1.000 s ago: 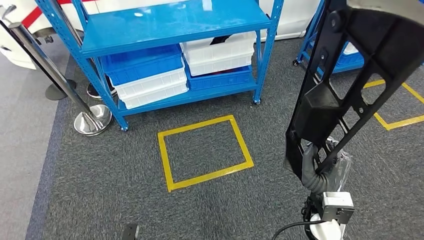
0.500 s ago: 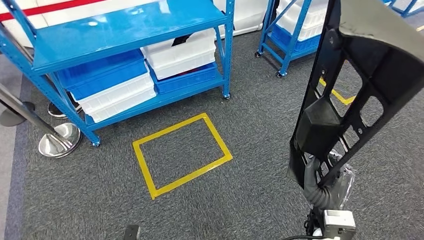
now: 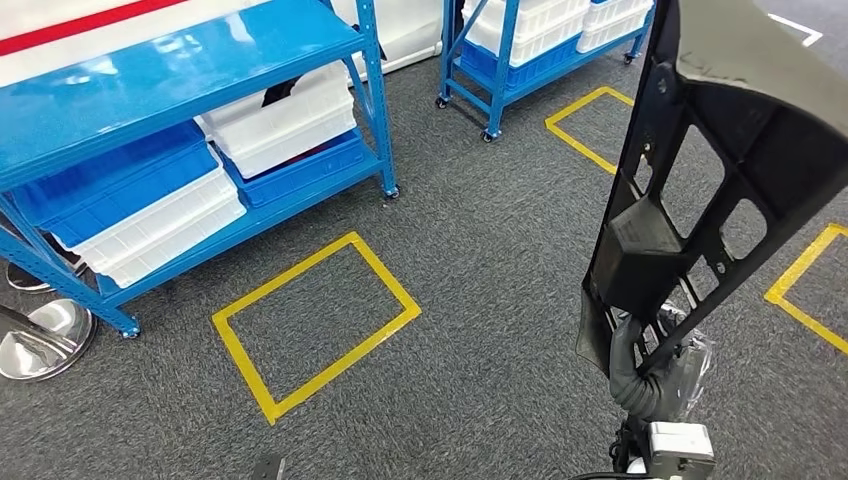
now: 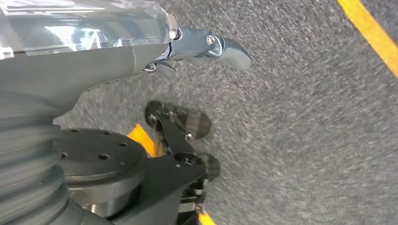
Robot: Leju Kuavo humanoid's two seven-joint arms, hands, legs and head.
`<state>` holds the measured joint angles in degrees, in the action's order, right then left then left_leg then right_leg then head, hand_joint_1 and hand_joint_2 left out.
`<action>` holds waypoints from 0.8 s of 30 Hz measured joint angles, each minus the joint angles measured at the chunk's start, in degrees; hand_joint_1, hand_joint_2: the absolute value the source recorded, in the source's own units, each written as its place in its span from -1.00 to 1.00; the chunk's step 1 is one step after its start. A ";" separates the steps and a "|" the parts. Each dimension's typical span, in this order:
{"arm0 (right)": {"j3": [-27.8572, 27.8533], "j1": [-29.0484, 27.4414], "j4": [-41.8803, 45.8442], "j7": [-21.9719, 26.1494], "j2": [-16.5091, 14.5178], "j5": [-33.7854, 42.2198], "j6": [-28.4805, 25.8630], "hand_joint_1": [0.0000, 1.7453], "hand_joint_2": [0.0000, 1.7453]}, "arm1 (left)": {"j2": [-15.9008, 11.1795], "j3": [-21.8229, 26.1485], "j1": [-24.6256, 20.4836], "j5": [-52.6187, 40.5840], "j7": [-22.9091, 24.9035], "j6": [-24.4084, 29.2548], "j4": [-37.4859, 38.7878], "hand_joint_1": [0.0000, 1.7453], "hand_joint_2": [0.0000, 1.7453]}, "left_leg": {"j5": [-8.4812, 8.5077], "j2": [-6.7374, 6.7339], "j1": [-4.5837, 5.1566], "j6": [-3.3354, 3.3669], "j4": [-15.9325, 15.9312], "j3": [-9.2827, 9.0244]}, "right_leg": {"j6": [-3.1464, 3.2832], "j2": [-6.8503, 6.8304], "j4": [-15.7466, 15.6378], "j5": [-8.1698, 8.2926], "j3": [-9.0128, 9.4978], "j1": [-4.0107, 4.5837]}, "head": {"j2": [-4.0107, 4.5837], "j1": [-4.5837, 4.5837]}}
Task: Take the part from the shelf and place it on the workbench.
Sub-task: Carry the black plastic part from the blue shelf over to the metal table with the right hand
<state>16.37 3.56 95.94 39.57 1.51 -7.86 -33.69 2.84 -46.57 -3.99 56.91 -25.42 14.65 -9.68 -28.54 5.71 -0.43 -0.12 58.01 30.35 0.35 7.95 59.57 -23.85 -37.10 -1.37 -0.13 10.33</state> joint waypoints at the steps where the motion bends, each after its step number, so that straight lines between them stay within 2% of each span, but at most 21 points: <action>1: 0.00 -0.07 0.03 0.04 0.00 -0.10 -0.09 1.00 1.00 | 0.02 -0.02 -0.04 0.05 -0.02 0.05 0.00 -1.00 1.00 | 0.28 -0.79 -0.05 0.22 -0.52 -0.20 | -0.49 0.79 -0.18 0.29 -0.14 -0.14 | 0.01 0.01; 2: 0.00 -0.17 0.06 0.08 0.01 -0.23 -0.19 1.00 1.00 | 0.03 -0.04 -0.07 0.09 -0.03 0.10 0.00 -1.00 1.00 | 0.71 -1.62 -0.13 0.48 -1.16 -0.48 | -0.79 0.46 -0.12 0.31 -0.31 -0.05 | 0.01 0.00; 3: 0.01 -0.15 0.09 0.10 0.01 -0.37 -0.30 1.00 1.00 | 0.04 -0.07 -0.11 0.11 -0.05 0.17 0.00 -1.00 1.00 | 1.17 -2.57 -0.21 0.79 -1.86 -0.78 | -0.97 -0.85 0.66 -0.28 -0.78 0.17 | 0.01 -0.01; 4: 0.02 -0.02 0.10 0.08 0.02 -0.52 -0.37 1.00 1.00 | 0.05 -0.10 -0.12 0.10 -0.07 0.25 0.00 -1.00 1.00 | 1.57 -3.59 -0.27 1.07 -2.50 -0.96 | -1.06 -2.76 2.61 -1.57 -1.75 0.39 | 0.01 -0.01; 5: 0.03 0.10 0.10 -0.01 0.02 -0.68 -0.44 1.00 1.00 | 0.04 -0.13 -0.09 0.09 -0.08 0.28 0.00 -1.00 1.00 | 1.73 -4.59 -0.07 1.26 -2.73 -1.03 | -1.09 -5.01 5.60 -3.36 -3.19 0.47 | 0.01 -0.01; 6: 0.04 0.21 0.09 -0.14 0.01 -0.85 -0.48 1.00 1.00 | 0.04 -0.16 -0.01 0.07 -0.09 0.31 0.00 -1.00 1.00 | 1.77 -5.59 0.10 1.42 -2.79 -0.96 | -1.23 -6.40 9.21 -5.25 -4.84 0.38 | 0.02 -0.01; 7: 0.06 0.23 0.07 -0.30 0.00 -1.04 -0.51 1.00 1.00 | 0.04 -0.20 0.07 0.06 -0.08 0.33 0.00 -1.00 1.00 | 1.75 -6.61 0.21 1.48 -2.76 -0.86 | -1.45 -7.07 12.39 -6.55 -6.22 0.18 | 0.02 -0.01; 8: 0.07 0.19 0.06 -0.52 -0.01 -1.22 -0.54 1.00 1.00 | 0.05 -0.23 0.10 0.04 -0.07 0.33 0.00 -1.00 1.00 | 1.70 -7.57 0.28 1.46 -2.69 -0.80 | -1.68 -7.42 13.97 -6.87 -6.75 -0.07 | 0.02 -0.01; 9: 0.08 0.17 0.06 -0.73 -0.01 -1.34 -0.57 1.00 1.00 | 0.07 -0.28 0.08 0.03 -0.05 0.34 0.00 -1.00 1.00 | 1.62 -8.42 0.28 1.39 -2.60 -0.75 | -1.91 -7.70 13.80 -6.37 -6.38 -0.31 | 0.02 -0.01; 10: 0.09 0.18 0.06 -0.93 0.00 -1.45 -0.60 1.00 1.00 | 0.11 -0.33 0.01 -0.01 -0.03 0.34 0.00 -1.00 1.00 | 1.47 -9.21 0.24 1.23 -2.41 -0.73 | -2.11 -8.24 11.21 -4.97 -4.67 -0.52 | 0.01 -0.01; 11: 0.09 0.24 0.06 -1.12 0.00 -1.54 -0.62 1.00 1.00 | 0.15 -0.40 -0.06 -0.05 -0.02 0.34 0.00 -1.00 1.00 | 1.23 -9.90 0.23 0.96 -2.09 -0.73 | -2.26 -9.48 7.22 -3.54 -2.25 -0.64 | 0.01 -0.01; 13: 0.09 0.39 0.08 -1.32 -0.01 -1.69 -0.65 1.00 1.00 | 0.20 -0.56 -0.18 -0.10 -0.02 0.35 0.00 -1.00 1.00 | 0.55 -11.07 0.44 0.24 -1.37 -0.68 | -1.90 -11.78 1.11 -2.01 1.41 -0.37 | 0.01 0.00; 14: 0.10 0.46 0.10 -1.37 -0.02 -1.74 -0.67 1.00 1.00 | 0.20 -0.65 -0.22 -0.11 -0.02 0.36 0.00 -1.00 1.00 | 0.27 -11.57 0.57 -0.11 -1.11 -0.74 | -1.53 -12.31 -0.01 -2.05 2.00 -0.12 | 0.01 0.01; 17: 0.09 0.50 0.15 -1.48 0.03 -1.84 -0.71 1.00 1.00 | 0.31 -0.81 -0.39 -0.13 0.01 0.36 0.00 -1.00 1.00 | -0.09 -12.98 0.51 -1.02 -1.04 -1.08 | -0.33 -10.70 -0.11 -2.08 1.76 0.25 | 0.00 0.01; 18: 0.08 0.52 0.18 -1.50 0.05 -1.88 -0.71 1.00 1.00 | 0.35 -0.83 -0.48 -0.13 0.02 0.36 0.00 -1.00 1.00 | -0.55 -12.16 0.32 -1.35 -0.64 -1.01 | 0.03 -10.07 -0.25 -1.96 1.76 0.16 | 0.01 0.00; 19: 0.08 0.59 0.20 -1.52 0.04 -1.92 -0.71 1.00 1.00 | 0.37 -0.85 -0.56 -0.13 0.01 0.36 0.00 -1.00 1.00 | -1.52 -10.76 0.14 -1.60 0.53 -0.60 | 0.36 -9.43 -0.40 -1.82 1.76 0.02 | 0.00 0.01; 21: 0.09 0.76 0.22 -1.52 0.02 -1.98 -0.69 1.00 1.00 | 0.37 -0.89 -0.54 -0.13 0.02 0.36 0.00 -1.00 1.00 | -4.96 -7.25 -0.14 -1.84 6.27 1.83 | 0.89 -8.11 -0.52 -1.62 1.70 0.01 | 0.01 0.01; 22: 0.09 0.81 0.21 -1.54 0.01 -1.98 -0.69 1.00 1.00 | 0.37 -0.91 -0.43 -0.13 0.02 0.36 0.00 -1.00 1.00 | -6.70 -6.59 -0.16 -1.83 10.11 3.63 | 1.07 -7.41 -0.50 -1.57 1.62 0.11 | 0.01 0.01; 23: 0.09 0.81 0.19 -1.54 0.00 -1.98 -0.69 1.00 1.00 | 0.38 -0.92 -0.28 -0.13 0.02 0.36 0.00 -1.00 1.00 | -7.75 -6.37 -0.18 -1.80 13.41 5.28 | 1.18 -6.58 -0.48 -1.52 1.56 0.22 | 0.01 0.01; 24: 0.09 0.78 0.16 -1.55 0.00 -1.98 -0.69 1.00 1.00 | 0.38 -0.93 -0.15 -0.13 0.02 0.36 0.00 -1.00 1.00 | -7.68 -6.29 -0.20 -1.75 15.00 6.20 | 1.21 -5.70 -0.45 -1.49 1.54 0.29 | 0.01 0.01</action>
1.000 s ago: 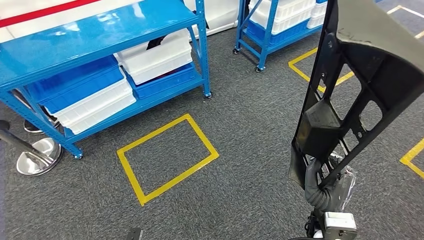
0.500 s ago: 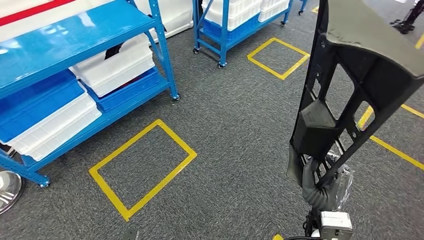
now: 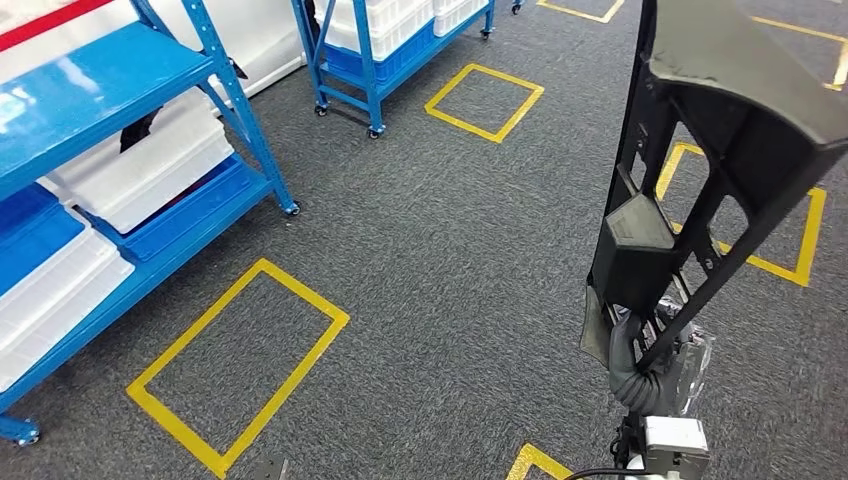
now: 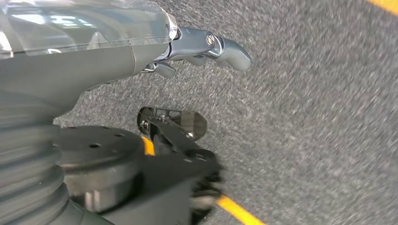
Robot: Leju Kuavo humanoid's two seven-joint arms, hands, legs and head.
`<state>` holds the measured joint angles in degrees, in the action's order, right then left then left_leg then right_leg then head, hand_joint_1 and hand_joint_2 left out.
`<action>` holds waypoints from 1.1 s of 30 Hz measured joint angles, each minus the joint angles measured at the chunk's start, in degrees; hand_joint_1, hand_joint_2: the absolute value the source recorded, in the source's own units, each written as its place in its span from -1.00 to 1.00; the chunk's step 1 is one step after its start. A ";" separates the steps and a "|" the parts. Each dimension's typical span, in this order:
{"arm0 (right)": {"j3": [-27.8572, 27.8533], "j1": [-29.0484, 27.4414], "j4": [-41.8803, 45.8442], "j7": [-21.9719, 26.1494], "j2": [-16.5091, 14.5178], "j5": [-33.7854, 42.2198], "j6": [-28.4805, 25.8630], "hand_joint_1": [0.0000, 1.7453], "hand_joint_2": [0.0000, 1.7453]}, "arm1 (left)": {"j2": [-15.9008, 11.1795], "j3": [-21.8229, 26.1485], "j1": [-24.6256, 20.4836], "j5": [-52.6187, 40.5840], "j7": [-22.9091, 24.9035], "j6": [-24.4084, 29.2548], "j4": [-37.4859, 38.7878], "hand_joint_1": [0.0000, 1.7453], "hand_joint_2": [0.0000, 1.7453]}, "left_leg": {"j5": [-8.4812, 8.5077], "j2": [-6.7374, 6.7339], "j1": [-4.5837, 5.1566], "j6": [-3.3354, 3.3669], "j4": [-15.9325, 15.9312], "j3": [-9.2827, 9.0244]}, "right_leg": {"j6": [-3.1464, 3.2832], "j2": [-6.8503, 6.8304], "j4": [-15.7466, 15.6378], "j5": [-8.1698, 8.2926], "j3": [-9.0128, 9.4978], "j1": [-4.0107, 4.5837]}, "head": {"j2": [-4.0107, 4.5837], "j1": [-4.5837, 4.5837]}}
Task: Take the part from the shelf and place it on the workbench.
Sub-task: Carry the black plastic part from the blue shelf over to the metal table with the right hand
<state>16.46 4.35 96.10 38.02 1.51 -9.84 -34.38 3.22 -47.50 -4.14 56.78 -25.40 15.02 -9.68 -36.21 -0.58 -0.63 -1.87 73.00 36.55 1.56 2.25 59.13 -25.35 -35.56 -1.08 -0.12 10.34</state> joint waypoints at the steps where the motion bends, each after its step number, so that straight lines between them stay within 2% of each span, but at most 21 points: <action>1: 0.00 -0.02 -0.02 -0.01 0.00 0.00 0.00 1.00 1.00 | 0.01 -0.01 0.08 0.00 0.00 0.00 0.00 -1.00 1.00 | 1.15 0.08 -0.03 0.09 -0.51 -0.03 | 0.00 0.86 0.04 0.03 0.01 0.03 | 0.00 0.00; 3: 0.00 -0.02 -0.02 -0.01 -0.01 0.00 0.00 1.00 1.00 | 0.01 -0.02 0.06 0.00 0.00 0.00 0.00 -1.00 1.00 | 5.36 1.22 -0.13 0.40 -6.94 -2.56 | -0.16 2.54 0.13 0.08 0.09 -0.01 | -0.01 0.00; 4: 0.00 0.04 -0.02 -0.01 -0.01 0.00 0.00 1.00 1.00 | 0.00 -0.02 0.05 0.00 0.00 0.01 0.00 -1.00 1.00 | 6.90 2.72 -0.23 0.62 -10.48 -3.96 | -0.39 3.28 0.24 0.14 0.00 0.01 | 0.00 -0.01; 6: 0.00 0.14 -0.02 -0.11 -0.01 0.02 0.13 1.00 1.00 | -0.02 -0.02 -0.01 0.01 0.01 0.05 0.00 -1.00 1.00 | 8.04 5.08 -0.23 0.98 -14.46 -5.46 | -1.14 4.69 0.34 0.45 -0.54 -0.22 | 0.00 0.00; 8: -0.01 0.13 -0.08 -0.43 0.02 0.25 0.52 1.00 1.00 | -0.01 -0.02 -0.11 0.10 0.03 0.15 0.00 -1.00 1.00 | 8.11 4.71 -0.09 1.48 -14.99 -5.59 | -2.09 5.94 0.16 0.96 -1.11 -0.53 | 0.00 0.00; 9: -0.03 0.10 -0.15 -0.58 0.08 0.47 0.76 1.00 1.00 | 0.01 -0.02 -0.19 0.15 0.04 0.25 0.00 -1.00 1.00 | 8.39 4.00 -0.10 1.89 -15.29 -5.65 | -2.35 5.35 0.31 0.93 -1.35 -0.56 | 0.00 -0.01; 10: -0.06 0.18 -0.27 -0.70 0.14 0.72 0.99 1.00 1.00 | 0.03 -0.02 -0.25 0.19 0.05 0.34 0.00 -1.00 1.00 | 8.69 3.25 -0.14 2.34 -15.62 -5.71 | -2.52 3.87 1.13 0.36 -1.83 -0.45 | 0.00 -0.02; 12: -0.10 0.54 -0.61 -0.78 0.24 1.07 1.30 1.00 1.00 | 0.08 -0.01 -0.24 0.21 0.12 0.55 0.00 -1.00 1.00 | 9.05 1.61 -0.03 2.97 -16.05 -5.72 | -2.61 -0.15 6.08 -2.65 -4.14 -0.27 | 0.00 -0.03; 13: -0.10 0.73 -0.80 -0.79 0.24 1.15 1.40 1.00 1.00 | 0.09 -0.01 -0.15 0.23 0.17 0.61 0.00 -1.00 1.00 | 9.06 0.77 0.11 3.12 -16.07 -5.66 | -2.72 -1.29 9.73 -4.53 -5.81 -0.23 | 0.00 -0.04; 15: -0.09 0.89 -1.29 -0.80 0.22 1.31 1.51 1.00 1.00 | 0.11 -0.01 0.00 0.29 0.36 0.77 0.00 -1.00 1.00 | 8.99 -1.00 0.29 3.19 -16.01 -5.54 | -2.97 -1.85 14.91 -6.32 -7.99 -0.31 | 0.00 -0.04; 16: -0.10 0.99 -1.57 -0.80 0.22 1.36 1.55 1.00 1.00 | 0.13 -0.02 0.00 0.35 0.45 0.84 0.00 -1.00 1.00 | 8.93 -1.86 0.32 3.17 -15.97 -5.51 | -3.04 -2.04 14.71 -5.74 -7.63 -0.33 | 0.01 -0.04; 17: -0.10 1.16 -1.82 -0.82 0.22 1.40 1.61 1.00 1.00 | 0.18 -0.02 -0.06 0.46 0.52 0.91 0.00 -1.00 1.00 | 8.84 -2.65 0.33 3.08 -15.91 -5.51 | -3.05 -2.42 12.36 -4.35 -6.14 -0.32 | 0.01 -0.04; 19: -0.12 1.74 -2.16 -0.87 0.22 1.37 1.70 1.00 1.00 | 0.32 -0.02 -0.17 0.74 0.54 0.96 0.00 -1.00 1.00 | 8.47 -4.06 0.50 2.60 -15.60 -5.56 | -2.79 -4.66 4.83 -1.64 -1.77 0.00 | 0.00 -0.04; 21: -0.14 2.13 -2.36 -0.92 0.21 1.20 1.76 1.00 1.00 | 0.42 -0.02 -0.22 0.88 0.51 0.96 0.00 -1.00 1.00 | 8.07 -5.19 0.80 1.99 -15.31 -5.68 | -2.14 -6.10 0.66 -0.92 0.38 0.49 | -0.01 -0.02; 23: -0.31 2.10 -2.59 -0.97 0.20 0.99 1.80 1.00 1.00 | 0.52 -0.02 -0.27 0.87 0.48 0.90 0.00 -1.00 1.00 | 7.87 -6.28 0.89 1.44 -15.35 -5.94 | -1.43 -5.10 0.34 -0.97 0.28 0.74 | -0.01 -0.01; 24: -0.50 2.04 -2.73 -1.01 0.21 0.86 1.83 1.00 1.00 | 0.59 -0.02 -0.34 0.87 0.46 0.86 0.00 -1.00 1.00 | 7.61 -6.11 0.76 1.10 -15.20 -6.01 | -1.11 -4.47 0.22 -0.88 0.29 0.70 | -0.01 -0.02; 26: -0.87 2.22 -2.98 -1.06 0.19 0.61 1.89 1.00 1.00 | 0.68 -0.02 -0.43 0.86 0.40 0.81 0.00 -1.00 1.00 | 5.67 -3.82 0.45 0.58 -12.66 -5.11 | -0.37 -3.21 -0.03 -0.64 0.36 0.43 | 0.00 -0.02; 28: -1.05 2.60 -3.27 -1.08 0.07 0.32 1.93 1.00 1.00 | 0.70 -0.03 -0.30 0.85 0.35 0.81 0.00 -1.00 1.00 | 1.93 -0.95 0.26 0.37 -5.63 -1.98 | 0.11 -1.86 -0.07 -0.54 0.37 0.39 | 0.00 -0.02; 30: -1.21 2.74 -3.64 -1.10 -0.02 -0.07 1.93 1.00 1.00 | 0.71 -0.05 -0.11 0.85 0.35 0.81 0.00 -1.00 1.00 | -0.21 -0.09 0.24 0.40 1.05 1.35 | 0.25 -0.16 -0.06 -0.51 0.38 0.55 | -0.01 -0.02; 31: -1.30 2.74 -3.79 -1.13 -0.02 -0.21 1.93 1.00 1.00 | 0.71 -0.06 -0.09 0.85 0.35 0.81 0.00 -1.00 1.00 | 0.35 0.04 0.24 0.51 1.69 1.87 | 0.26 0.73 -0.04 -0.51 0.42 0.63 | -0.01 -0.02; 33: -1.42 2.79 -3.95 -1.19 -0.02 -0.35 1.91 1.00 1.00 | 0.71 -0.08 -0.17 0.85 0.35 0.81 0.00 -1.00 1.00 | 4.43 1.01 0.24 0.98 -3.72 -0.17 | 0.25 2.48 0.02 -0.50 0.58 0.70 | 0.00 -0.02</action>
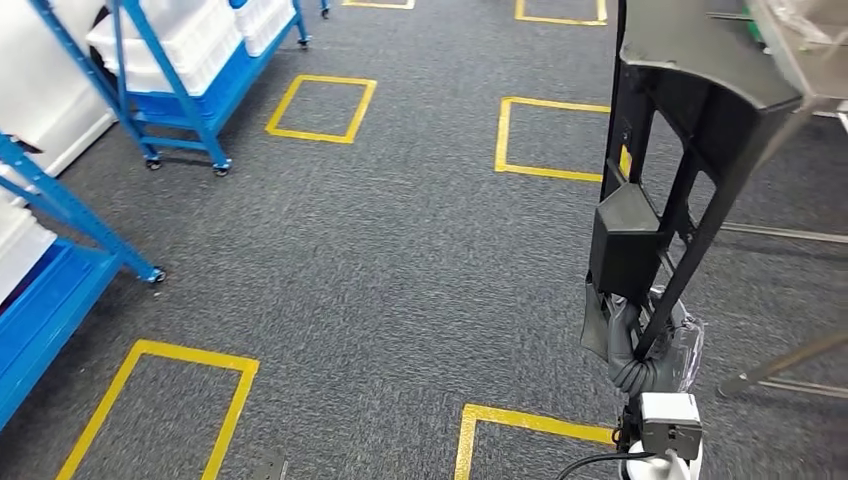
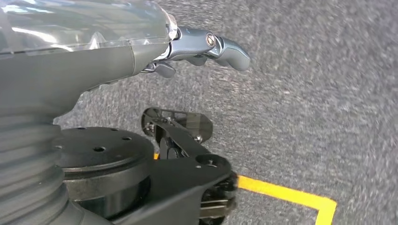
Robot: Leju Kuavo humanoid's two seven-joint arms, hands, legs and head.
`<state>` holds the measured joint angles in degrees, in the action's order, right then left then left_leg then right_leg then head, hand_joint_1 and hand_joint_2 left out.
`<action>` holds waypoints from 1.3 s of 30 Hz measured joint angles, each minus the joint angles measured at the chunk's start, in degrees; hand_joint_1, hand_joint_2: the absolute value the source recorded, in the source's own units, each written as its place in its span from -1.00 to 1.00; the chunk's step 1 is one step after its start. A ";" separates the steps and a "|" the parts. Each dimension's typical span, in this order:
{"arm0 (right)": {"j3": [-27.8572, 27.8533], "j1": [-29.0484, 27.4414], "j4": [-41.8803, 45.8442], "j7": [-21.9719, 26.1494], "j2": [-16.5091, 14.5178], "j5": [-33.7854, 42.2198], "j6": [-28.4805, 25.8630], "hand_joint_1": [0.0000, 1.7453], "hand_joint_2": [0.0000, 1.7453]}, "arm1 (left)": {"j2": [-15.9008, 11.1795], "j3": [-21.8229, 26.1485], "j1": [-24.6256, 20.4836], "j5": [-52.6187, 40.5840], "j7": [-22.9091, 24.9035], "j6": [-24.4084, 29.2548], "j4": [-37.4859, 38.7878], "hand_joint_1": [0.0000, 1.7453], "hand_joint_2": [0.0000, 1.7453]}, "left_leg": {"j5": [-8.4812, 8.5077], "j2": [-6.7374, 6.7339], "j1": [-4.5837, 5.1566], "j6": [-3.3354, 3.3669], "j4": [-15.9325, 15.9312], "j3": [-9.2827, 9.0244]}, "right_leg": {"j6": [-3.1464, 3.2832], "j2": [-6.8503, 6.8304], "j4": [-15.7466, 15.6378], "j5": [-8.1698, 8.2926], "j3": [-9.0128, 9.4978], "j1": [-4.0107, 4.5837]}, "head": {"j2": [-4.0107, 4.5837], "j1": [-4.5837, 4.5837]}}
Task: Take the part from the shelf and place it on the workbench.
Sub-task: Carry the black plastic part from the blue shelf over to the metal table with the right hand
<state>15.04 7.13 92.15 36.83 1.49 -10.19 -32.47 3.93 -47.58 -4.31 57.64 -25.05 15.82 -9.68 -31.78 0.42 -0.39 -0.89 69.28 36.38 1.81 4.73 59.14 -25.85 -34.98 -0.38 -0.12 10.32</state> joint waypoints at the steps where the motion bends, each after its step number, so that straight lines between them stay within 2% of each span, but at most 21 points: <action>1: -0.03 0.05 -0.02 -0.02 -0.01 0.00 -0.01 1.00 1.00 | -0.02 -0.01 -0.03 0.00 0.00 0.00 0.01 -1.00 1.00 | 2.03 1.59 -0.01 0.32 -4.04 -1.68 | -0.07 0.79 0.04 0.01 0.03 0.01 | 0.01 0.00; 2: -0.04 0.14 -0.06 -0.03 -0.01 -0.01 -0.01 1.00 1.00 | -0.03 -0.01 -0.02 0.00 -0.01 0.00 0.01 -1.00 1.00 | 3.45 3.11 -0.06 0.58 -7.57 -3.19 | -0.23 1.59 0.12 0.05 -0.05 -0.03 | 0.01 0.00; 4: -0.09 0.26 -0.19 -0.07 -0.03 -0.01 -0.02 1.00 1.00 | -0.05 -0.02 -0.05 0.00 -0.04 0.00 0.02 -1.00 1.00 | 4.05 4.84 0.04 0.88 -10.69 -4.50 | -0.90 2.98 0.13 0.32 -0.50 -0.33 | 0.00 0.01; 6: -0.29 0.20 -0.27 -0.13 -0.04 -0.21 -0.05 1.00 1.00 | -0.01 -0.05 -0.20 -0.01 -0.07 -0.01 0.02 -1.00 1.00 | 4.27 3.61 0.07 1.29 -11.38 -4.76 | -1.71 3.97 0.01 0.60 -0.90 -0.63 | -0.01 0.00; 8: -0.70 0.24 -0.30 -0.26 -0.04 -0.81 -0.06 1.00 1.00 | 0.07 -0.09 -0.34 -0.02 -0.04 -0.04 0.02 -1.00 1.00 | 4.82 2.01 -0.07 2.02 -12.37 -5.14 | -2.21 1.46 1.65 -0.61 -1.81 -0.40 | 0.00 -0.01; 10: -1.01 0.43 -0.40 -0.50 -0.11 -1.44 0.05 1.00 1.00 | 0.11 -0.15 -0.32 -0.02 0.22 -0.08 0.02 -1.00 1.00 | 5.06 0.28 0.04 2.48 -12.88 -5.32 | -2.51 -2.56 7.30 -3.82 -4.58 -0.25 | 0.00 -0.01; 12: -1.09 0.50 -0.78 -0.71 -0.21 -1.78 0.31 1.00 1.00 | 0.13 -0.18 -0.21 -0.01 0.64 -0.05 0.02 -1.00 1.00 | 4.94 -1.50 0.16 2.57 -12.82 -5.27 | -2.87 -4.02 13.78 -6.29 -7.76 -0.51 | -0.01 -0.01; 13: -1.14 0.54 -1.08 -0.76 -0.24 -1.88 0.43 1.00 1.00 | 0.13 -0.18 -0.19 0.01 0.80 -0.02 0.02 -1.00 1.00 | 4.83 -2.38 0.17 2.53 -12.76 -5.25 | -3.07 -4.32 14.94 -6.19 -8.31 -0.70 | 0.00 0.00; 15: -1.26 0.89 -1.77 -0.78 -0.24 -2.14 0.52 1.00 1.00 | 0.17 -0.18 -0.25 0.02 0.95 0.10 0.02 -1.00 1.00 | 4.49 -3.99 0.12 2.23 -12.53 -5.32 | -3.38 -5.32 10.65 -3.25 -5.92 -0.98 | 0.01 -0.01; 17: -1.31 1.59 -2.35 -0.66 -0.26 -2.68 0.34 1.00 1.00 | 0.20 -0.18 -0.31 0.02 0.93 0.23 0.02 -1.00 1.00 | 3.94 -5.33 0.27 1.61 -12.06 -5.43 | -3.31 -8.26 3.21 -0.67 -2.00 -0.81 | 0.00 -0.01; 19: -1.32 2.19 -2.79 -0.52 -0.33 -3.26 -0.07 1.00 1.00 | 0.20 -0.20 -0.35 0.01 0.81 0.31 0.02 -1.00 1.00 | 3.48 -6.46 0.61 0.93 -11.76 -5.61 | -2.71 -9.65 0.23 -0.30 -0.57 -0.34 | 0.00 0.00; 21: -1.44 2.26 -3.07 -0.48 -0.36 -3.68 -0.57 1.00 1.00 | 0.21 -0.23 -0.44 -0.07 0.72 0.30 0.02 -1.00 1.00 | 3.17 -7.56 0.68 0.34 -11.76 -5.86 | -1.95 -8.20 0.24 -0.20 -0.69 -0.15 | 0.01 0.01; 22: -1.54 2.12 -3.10 -0.46 -0.34 -3.86 -0.85 1.00 1.00 | 0.22 -0.26 -0.54 -0.15 0.71 0.26 0.02 -1.00 1.00 | 2.75 -7.22 0.54 0.03 -11.46 -5.89 | -1.62 -7.52 0.12 -0.11 -0.67 -0.22 | 0.01 0.01; 24: -1.68 1.81 -3.03 -0.47 -0.37 -4.09 -1.31 1.00 1.00 | 0.22 -0.40 -0.71 -0.51 0.80 0.16 0.02 -1.00 1.00 | 0.36 -4.58 0.18 -0.41 -7.92 -4.48 | -0.84 -6.11 -0.11 0.06 -0.54 -0.44 | 0.00 0.01; 26: -1.72 1.38 -2.95 -0.51 -0.45 -4.24 -1.56 1.00 1.00 | 0.22 -0.75 -0.70 -0.90 1.01 0.07 0.02 -1.00 1.00 | -3.23 -1.79 0.02 -0.52 -0.32 -0.98 | -0.37 -4.54 -0.11 0.07 -0.52 -0.35 | -0.01 0.01; 28: -1.74 0.64 -2.81 -0.64 -0.50 -4.64 -1.74 1.00 1.00 | 0.22 -1.13 -0.58 -1.03 1.25 0.02 0.02 -1.00 1.00 | -4.37 -1.10 0.01 -0.43 4.98 1.90 | -0.27 -2.67 -0.07 0.08 -0.45 -0.15 | -0.01 0.01; 30: -1.76 0.02 -2.68 -0.87 -0.50 -5.42 -1.93 1.00 1.00 | 0.21 -1.35 -0.60 -1.03 1.40 0.02 0.02 -1.00 1.00 | -1.08 -0.58 0.02 0.02 1.88 1.10 | -0.27 -0.68 -0.02 0.08 -0.29 -0.02 | 0.00 0.00; 32: -1.77 -0.15 -2.66 -1.28 -0.50 -6.68 -2.22 1.00 1.00 | 0.13 -1.50 -0.68 -1.03 1.50 0.02 0.04 -1.00 1.00 | 3.08 2.05 -0.03 0.71 -5.87 -1.90 | -0.40 1.08 0.04 0.11 -0.23 0.00 | 0.00 0.00; 34: -1.77 -0.15 -2.70 -1.87 -0.50 -8.72 -2.83 1.00 1.00 | 0.03 -1.60 -0.75 -1.03 1.62 0.02 0.06 -1.00 1.00 | 4.29 4.26 0.02 1.12 -10.18 -3.74 | -0.94 2.58 0.07 0.30 -0.54 -0.25 | 0.00 0.01; 37: -1.86 -0.13 -2.85 -2.88 -0.46 -12.95 -3.97 1.00 1.00 | 0.07 -1.64 -1.02 -0.99 1.67 0.00 0.07 -1.00 1.00 | 4.51 2.84 0.05 1.72 -11.38 -4.36 | -2.16 3.99 -0.13 0.67 -1.06 -0.52 | 0.00 0.01; 39: -1.95 0.24 -2.98 -3.57 -0.38 -15.14 -4.30 1.00 1.00 | 0.15 -1.64 -1.16 -0.95 1.62 -0.04 0.07 -1.00 1.00 | 5.19 1.23 -0.21 2.45 -12.62 -4.79 | -2.71 1.19 2.00 -0.92 -2.11 -0.19 | 0.01 -0.05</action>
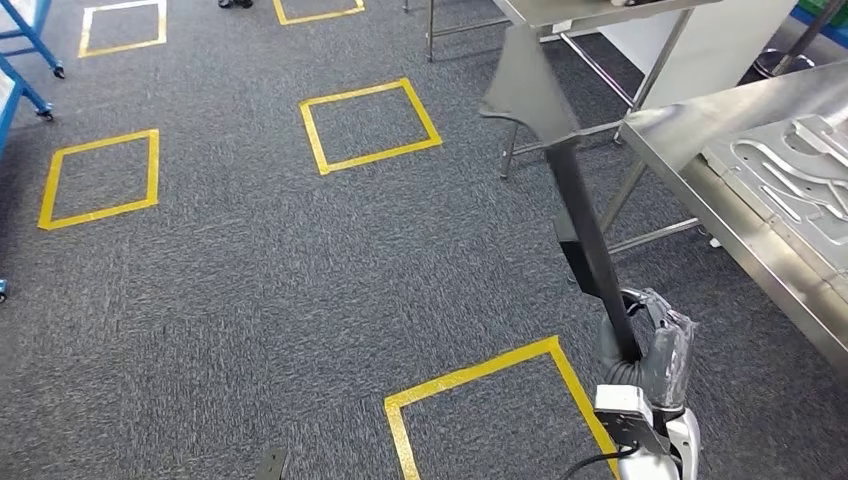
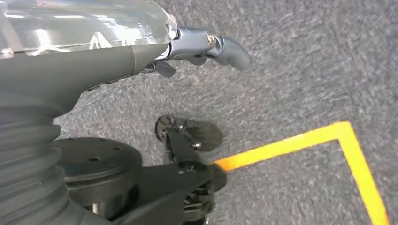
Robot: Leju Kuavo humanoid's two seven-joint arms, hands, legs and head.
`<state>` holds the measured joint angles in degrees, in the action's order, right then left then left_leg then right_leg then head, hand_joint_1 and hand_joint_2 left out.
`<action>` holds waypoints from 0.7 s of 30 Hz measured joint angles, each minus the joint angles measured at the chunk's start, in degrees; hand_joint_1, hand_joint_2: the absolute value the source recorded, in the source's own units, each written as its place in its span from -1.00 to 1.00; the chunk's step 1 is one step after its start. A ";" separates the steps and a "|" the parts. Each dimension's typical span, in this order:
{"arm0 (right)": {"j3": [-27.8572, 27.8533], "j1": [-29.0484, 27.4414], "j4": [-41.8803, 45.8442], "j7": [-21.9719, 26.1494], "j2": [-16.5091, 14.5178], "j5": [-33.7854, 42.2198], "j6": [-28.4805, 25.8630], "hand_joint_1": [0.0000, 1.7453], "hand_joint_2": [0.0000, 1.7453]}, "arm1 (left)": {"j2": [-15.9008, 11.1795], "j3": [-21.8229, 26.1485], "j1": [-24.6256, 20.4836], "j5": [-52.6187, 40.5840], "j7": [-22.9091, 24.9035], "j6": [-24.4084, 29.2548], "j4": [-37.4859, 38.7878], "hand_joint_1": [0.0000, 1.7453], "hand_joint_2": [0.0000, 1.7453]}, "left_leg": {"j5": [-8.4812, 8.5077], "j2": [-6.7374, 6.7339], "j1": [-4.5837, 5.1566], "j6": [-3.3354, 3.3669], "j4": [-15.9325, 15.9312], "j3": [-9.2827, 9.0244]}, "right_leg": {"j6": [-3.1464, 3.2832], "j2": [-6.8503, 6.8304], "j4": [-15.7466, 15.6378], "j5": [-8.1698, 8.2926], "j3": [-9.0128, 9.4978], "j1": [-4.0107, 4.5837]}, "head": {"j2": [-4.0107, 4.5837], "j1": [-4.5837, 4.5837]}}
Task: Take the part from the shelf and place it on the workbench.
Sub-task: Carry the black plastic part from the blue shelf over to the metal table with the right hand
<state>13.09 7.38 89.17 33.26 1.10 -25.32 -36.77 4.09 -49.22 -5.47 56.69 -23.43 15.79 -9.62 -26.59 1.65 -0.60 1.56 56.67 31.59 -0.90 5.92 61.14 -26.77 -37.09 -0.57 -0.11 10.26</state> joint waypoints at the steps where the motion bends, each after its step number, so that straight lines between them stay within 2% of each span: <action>1: -0.02 0.29 -0.13 -0.32 0.03 -0.73 -0.06 1.00 1.00 | 0.02 -0.01 0.00 0.01 -0.03 -0.05 0.00 -1.00 1.00 | 0.21 -0.85 0.02 0.22 -0.38 -0.13 | -0.19 -2.17 2.80 -1.70 -1.24 0.03 | -0.01 -0.03; 2: -0.01 0.58 -0.31 -0.61 0.05 -1.19 -0.10 1.00 1.00 | 0.03 -0.01 0.08 0.02 -0.05 -0.09 0.00 -1.00 1.00 | 0.26 -1.63 0.08 0.37 -0.56 -0.18 | -0.46 -3.99 6.47 -3.63 -2.91 0.00 | -0.01 -0.07; 3: -0.02 0.74 -0.52 -0.89 0.11 -1.46 -0.12 1.00 1.00 | 0.04 -0.02 0.16 0.01 -0.05 -0.14 0.00 -1.00 1.00 | 0.24 -2.50 0.14 0.39 -0.57 -0.18 | -0.72 -4.92 10.02 -5.12 -4.53 -0.15 | -0.01 -0.06; 4: -0.03 0.78 -0.76 -1.11 0.20 -1.58 -0.13 1.00 1.00 | 0.05 -0.02 0.22 0.01 -0.05 -0.18 0.00 -1.00 1.00 | 0.17 -3.32 0.15 0.36 -0.53 -0.18 | -0.96 -5.37 12.24 -5.69 -5.50 -0.33 | -0.02 -0.06; 5: -0.05 0.78 -0.99 -1.27 0.32 -1.62 -0.14 1.00 1.00 | 0.07 -0.02 0.23 0.02 -0.04 -0.21 0.00 -1.00 1.00 | 0.07 -4.11 0.14 0.28 -0.47 -0.19 | -1.18 -5.65 12.37 -5.19 -5.46 -0.51 | -0.02 -0.06; 6: -0.09 0.82 -1.19 -1.36 0.46 -1.70 -0.14 1.00 1.00 | 0.10 -0.02 0.21 0.00 -0.04 -0.25 0.00 -1.00 1.00 | -0.07 -4.84 0.11 0.15 -0.35 -0.22 | -1.34 -6.08 10.13 -3.70 -4.21 -0.66 | -0.02 -0.06; 7: -0.14 0.93 -1.36 -1.40 0.58 -1.85 -0.15 1.00 1.00 | 0.15 -0.02 0.17 -0.02 -0.04 -0.29 0.00 -1.00 1.00 | -0.28 -5.53 0.08 -0.06 -0.15 -0.27 | -1.44 -6.96 6.28 -1.76 -2.08 -0.75 | -0.01 -0.06; 8: -0.19 1.16 -1.53 -1.49 0.68 -2.20 -0.22 1.00 1.00 | 0.21 -0.02 0.13 -0.03 -0.04 -0.32 0.00 -1.00 1.00 | -0.56 -6.15 0.21 -0.36 0.11 -0.29 | -1.34 -8.40 2.32 -0.37 0.05 -0.57 | -0.01 -0.07; 9: -0.24 1.47 -1.72 -1.71 0.75 -2.86 -0.38 1.00 1.00 | 0.26 -0.03 0.10 -0.05 -0.03 -0.35 0.00 -1.00 1.00 | -0.85 -6.72 0.35 -0.68 0.38 -0.33 | -1.04 -9.45 -0.73 0.57 1.63 -0.39 | -0.01 -0.06; 10: -0.27 1.82 -1.94 -2.06 0.78 -3.79 -0.65 1.00 1.00 | 0.28 -0.03 0.07 -0.06 -0.02 -0.37 0.00 -1.00 1.00 | -1.10 -7.26 0.51 -1.01 0.57 -0.40 | -0.66 -10.10 -2.38 0.86 2.42 -0.17 | -0.01 -0.06; 11: -0.32 2.16 -2.23 -2.57 0.83 -5.01 -1.02 1.00 1.00 | 0.31 -0.04 0.03 -0.06 0.00 -0.38 0.00 -1.00 1.00 | -1.27 -7.83 0.67 -1.33 0.66 -0.49 | -0.22 -10.07 -2.78 0.68 2.46 0.08 | -0.02 -0.05; 13: -0.44 2.66 -2.87 -3.69 0.97 -7.27 -1.56 1.00 1.00 | 0.35 -0.05 -0.12 -0.04 0.00 -0.40 0.00 -1.00 1.00 | -1.64 -8.58 0.56 -1.96 0.79 -0.67 | 0.54 -8.58 -2.88 0.86 2.30 0.04 | -0.02 -0.05; 14: -0.50 2.93 -3.22 -4.13 1.06 -8.03 -1.65 1.00 1.00 | 0.37 -0.06 -0.21 -0.02 -0.03 -0.40 0.00 -1.00 1.00 | -2.27 -7.86 0.40 -2.27 1.44 -0.50 | 0.91 -7.88 -2.99 0.98 2.31 -0.07 | -0.01 -0.05; 15: -0.53 3.23 -3.56 -4.46 1.10 -8.46 -1.63 1.00 1.00 | 0.37 -0.07 -0.29 0.01 -0.07 -0.40 0.00 -1.00 1.00 | -3.49 -6.53 0.22 -2.51 3.15 0.15 | 1.29 -7.22 -3.12 1.12 2.35 -0.24 | -0.01 -0.05; 17: -0.52 3.78 -4.28 -4.81 1.09 -9.02 -1.57 1.00 1.00 | 0.37 -0.07 -0.28 0.05 -0.14 -0.40 0.00 -1.00 1.00 | -7.25 -3.34 0.01 -2.78 10.09 3.19 | 1.78 -5.84 -3.19 1.21 2.38 -0.36 | -0.01 -0.05; 18: -0.51 3.93 -4.69 -4.97 1.05 -9.30 -1.59 1.00 1.00 | 0.37 -0.07 -0.17 0.06 -0.15 -0.40 0.00 -1.00 1.00 | -8.95 -2.60 0.00 -2.83 14.23 5.16 | 1.89 -5.09 -3.18 1.21 2.39 -0.32 | -0.01 -0.04; 19: -0.50 3.98 -5.10 -5.11 1.02 -9.59 -1.60 1.00 1.00 | 0.37 -0.07 -0.05 0.07 -0.15 -0.40 0.00 -1.00 1.00 | -9.95 -2.29 0.00 -2.85 17.38 6.74 | 1.91 -4.36 -3.16 1.20 2.40 -0.28 | -0.01 -0.04; 21: -0.50 3.98 -5.63 -5.31 1.02 -9.93 -1.63 1.00 1.00 | 0.37 -0.07 0.11 0.08 -0.15 -0.40 0.00 -1.00 1.00 | -10.36 -2.19 0.00 -2.83 20.01 8.18 | 1.92 -3.48 -3.13 1.19 2.42 -0.23 | 0.00 -0.03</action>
<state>12.59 11.36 83.54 27.95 2.12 -35.25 -38.40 4.46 -49.29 -5.36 56.76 -23.58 15.39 -9.62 -36.95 -0.54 -0.61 -1.28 76.68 39.78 1.02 2.44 58.01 -25.58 -34.67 -0.80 -0.12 10.23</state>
